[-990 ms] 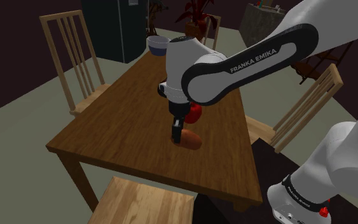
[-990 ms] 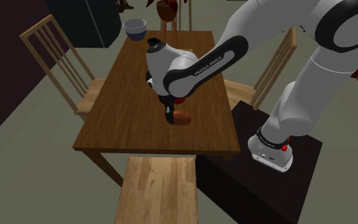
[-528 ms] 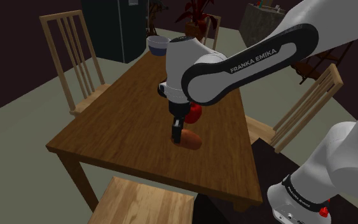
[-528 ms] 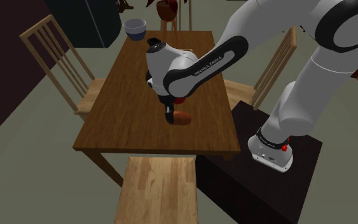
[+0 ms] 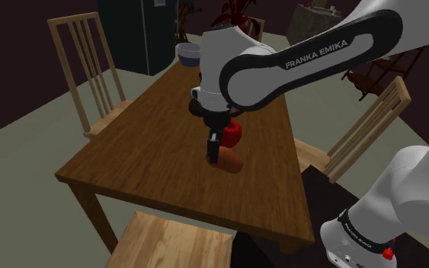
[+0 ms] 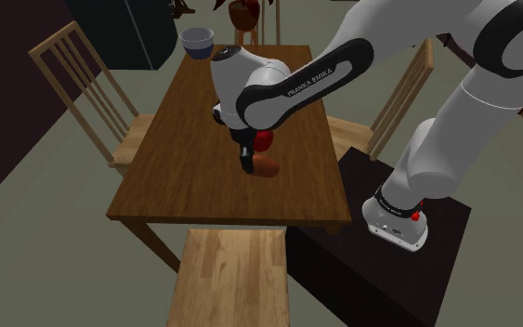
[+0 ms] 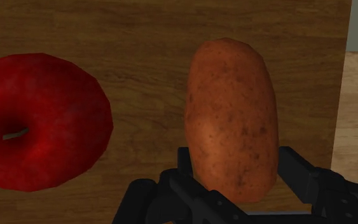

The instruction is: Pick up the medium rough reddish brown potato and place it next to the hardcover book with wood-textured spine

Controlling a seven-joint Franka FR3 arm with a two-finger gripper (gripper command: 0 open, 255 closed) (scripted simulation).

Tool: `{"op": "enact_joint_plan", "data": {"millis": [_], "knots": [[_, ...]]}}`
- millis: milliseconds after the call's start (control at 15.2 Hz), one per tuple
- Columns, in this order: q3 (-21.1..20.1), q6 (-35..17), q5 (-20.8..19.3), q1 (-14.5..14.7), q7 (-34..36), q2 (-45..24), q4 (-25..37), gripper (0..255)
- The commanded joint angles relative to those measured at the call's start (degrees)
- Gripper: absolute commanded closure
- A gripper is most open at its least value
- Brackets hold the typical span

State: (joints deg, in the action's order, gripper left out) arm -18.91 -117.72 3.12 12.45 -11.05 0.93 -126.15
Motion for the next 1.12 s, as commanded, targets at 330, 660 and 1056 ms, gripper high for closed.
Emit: {"op": "enact_joint_plan", "data": {"millis": [330,660,1056], "knots": [[0.18,5.34,0.69,-0.10,-0.39,2.51,2.90,255],[0.33,9.16,1.00,-0.16,-0.56,3.86,5.43,255],[0.52,13.74,1.23,-0.25,-0.65,5.06,8.85,255]]}}
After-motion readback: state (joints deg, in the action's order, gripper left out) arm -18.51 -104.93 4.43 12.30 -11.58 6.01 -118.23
